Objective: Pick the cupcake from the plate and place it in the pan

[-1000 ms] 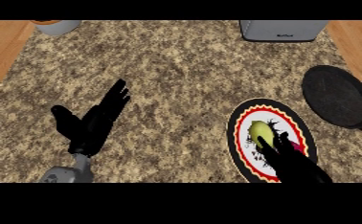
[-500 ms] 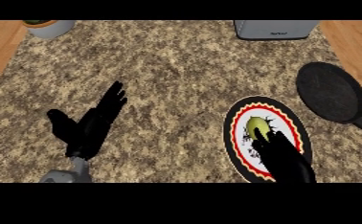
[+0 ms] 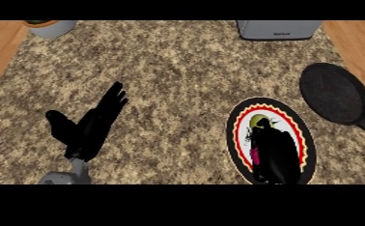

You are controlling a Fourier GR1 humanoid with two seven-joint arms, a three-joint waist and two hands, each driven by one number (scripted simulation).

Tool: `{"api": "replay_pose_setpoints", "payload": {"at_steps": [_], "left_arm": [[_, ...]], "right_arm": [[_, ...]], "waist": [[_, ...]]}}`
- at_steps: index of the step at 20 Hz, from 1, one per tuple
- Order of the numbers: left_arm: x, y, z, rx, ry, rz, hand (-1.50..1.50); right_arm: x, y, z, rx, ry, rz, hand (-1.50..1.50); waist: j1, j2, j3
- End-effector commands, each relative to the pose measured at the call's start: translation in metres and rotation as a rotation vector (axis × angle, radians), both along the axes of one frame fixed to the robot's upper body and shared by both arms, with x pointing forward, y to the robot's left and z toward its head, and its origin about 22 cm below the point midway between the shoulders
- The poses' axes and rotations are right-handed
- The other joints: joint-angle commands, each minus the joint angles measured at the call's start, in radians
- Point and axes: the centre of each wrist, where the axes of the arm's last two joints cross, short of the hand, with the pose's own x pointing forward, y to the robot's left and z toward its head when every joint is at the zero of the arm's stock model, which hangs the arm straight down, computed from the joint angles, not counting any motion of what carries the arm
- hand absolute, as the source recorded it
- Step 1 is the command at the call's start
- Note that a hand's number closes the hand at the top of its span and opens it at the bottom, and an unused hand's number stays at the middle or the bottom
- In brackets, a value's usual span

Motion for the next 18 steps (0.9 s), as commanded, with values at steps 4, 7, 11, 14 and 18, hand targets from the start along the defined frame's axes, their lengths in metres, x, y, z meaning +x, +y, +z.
{"api": "replay_pose_setpoints", "payload": {"at_steps": [4,7,11,14,18], "left_arm": [[-0.003,0.003,0.011,0.009,0.014,-0.002,0.0],[0.004,-0.004,0.008,0.008,0.016,-0.008,0.0],[0.0,-0.003,0.006,0.005,0.004,-0.018,0.0],[0.007,-0.014,0.012,0.004,0.002,-0.013,0.0],[0.001,-0.019,0.013,0.005,-0.014,-0.021,0.0]], "right_arm": [[0.01,0.017,0.057,0.177,-0.369,-0.194,1.5],[-0.006,0.004,0.083,0.315,-0.462,-0.194,1.5],[0.004,-0.008,0.093,0.517,-0.551,-0.224,1.5],[0.004,-0.033,0.078,0.55,-0.552,-0.29,1.5],[0.03,-0.072,0.058,0.608,-0.589,-0.306,1.5]], "waist": [[0.02,0.0,0.006],[0.008,0.001,0.006],[0.021,0.004,0.007],[0.021,0.005,0.007],[0.028,0.006,0.007]]}}
